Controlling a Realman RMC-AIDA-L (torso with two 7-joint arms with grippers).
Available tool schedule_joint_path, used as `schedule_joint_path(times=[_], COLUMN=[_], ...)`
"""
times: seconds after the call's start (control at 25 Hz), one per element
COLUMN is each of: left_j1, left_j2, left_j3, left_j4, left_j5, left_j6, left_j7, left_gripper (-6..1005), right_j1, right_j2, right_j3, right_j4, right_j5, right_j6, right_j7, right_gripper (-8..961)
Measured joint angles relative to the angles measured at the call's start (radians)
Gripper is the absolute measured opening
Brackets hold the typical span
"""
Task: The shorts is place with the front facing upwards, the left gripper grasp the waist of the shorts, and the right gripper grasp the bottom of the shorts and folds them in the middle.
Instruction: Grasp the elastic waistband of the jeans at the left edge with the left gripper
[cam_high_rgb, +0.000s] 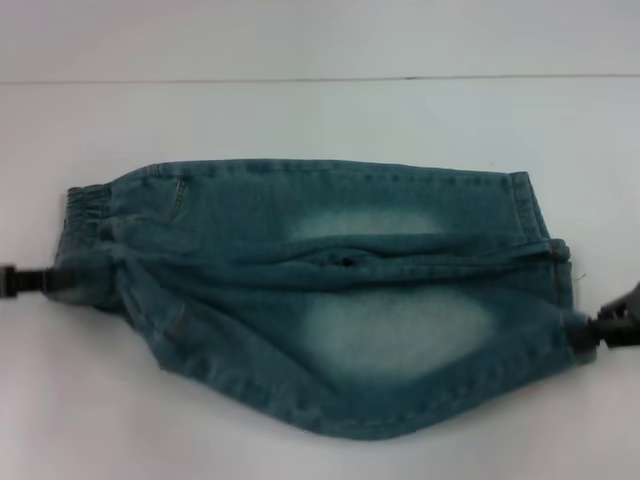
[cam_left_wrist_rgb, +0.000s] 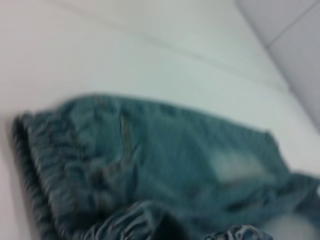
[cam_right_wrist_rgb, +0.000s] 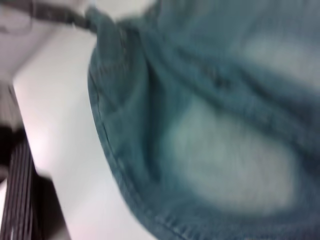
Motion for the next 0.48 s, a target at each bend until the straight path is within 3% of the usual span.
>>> schedule_joint_path(times=[0.28,0.48], left_j1=[-0.015,-0.021], left_j2=[0.010,-0.001], left_j3=[-0.063,-0.084], left_j4=[-0.003,-0.006], left_j5=[-0.060,-0.073], left_j6=[-0.099,-0.181], left_j7=[-0.073,-0.103], left_gripper=[49,49], right_j1=[-0.049,-0.065], right_j2=[-0.012,-0.007], right_j3=[0.066,0.105], right_j4=[0.049,0.118], right_j5=[0.198,0.294], right_j6=[0.099,0.209], right_j7=[-0.006,-0.035], right_gripper=[44,44])
